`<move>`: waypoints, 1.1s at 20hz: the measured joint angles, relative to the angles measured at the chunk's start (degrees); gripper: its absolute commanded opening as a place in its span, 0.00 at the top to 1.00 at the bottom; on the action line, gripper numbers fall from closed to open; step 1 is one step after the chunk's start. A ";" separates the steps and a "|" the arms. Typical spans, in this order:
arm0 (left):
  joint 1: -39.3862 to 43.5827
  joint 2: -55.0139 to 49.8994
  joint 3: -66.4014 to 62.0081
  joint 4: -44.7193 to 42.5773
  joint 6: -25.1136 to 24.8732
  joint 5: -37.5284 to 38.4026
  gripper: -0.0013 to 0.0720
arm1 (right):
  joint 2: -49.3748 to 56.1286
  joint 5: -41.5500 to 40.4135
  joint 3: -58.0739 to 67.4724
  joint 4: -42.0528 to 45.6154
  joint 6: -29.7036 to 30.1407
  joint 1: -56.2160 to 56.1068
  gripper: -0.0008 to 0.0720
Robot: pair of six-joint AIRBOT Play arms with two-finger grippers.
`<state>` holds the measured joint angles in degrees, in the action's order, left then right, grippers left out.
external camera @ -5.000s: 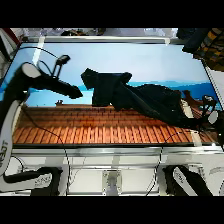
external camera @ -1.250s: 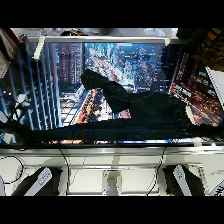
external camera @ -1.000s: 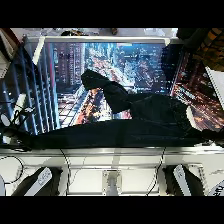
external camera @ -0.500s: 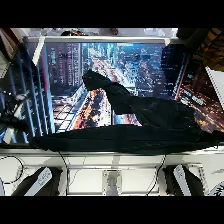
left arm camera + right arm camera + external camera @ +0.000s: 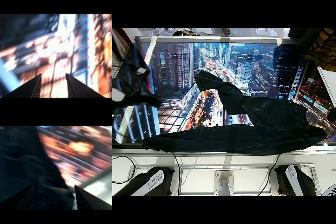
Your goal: Fold the clothes and pants, and hang the long-sleeved shirts on hangers.
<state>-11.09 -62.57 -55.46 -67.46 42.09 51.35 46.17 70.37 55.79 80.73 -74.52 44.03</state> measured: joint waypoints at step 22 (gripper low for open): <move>16.24 -49.94 -41.62 4.70 34.01 4.28 0.34 | 10.49 -5.53 1.03 -20.57 -1.33 -23.26 0.25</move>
<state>5.15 -112.51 -97.08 -62.76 76.09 55.64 56.66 64.84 56.82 60.16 -75.85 20.78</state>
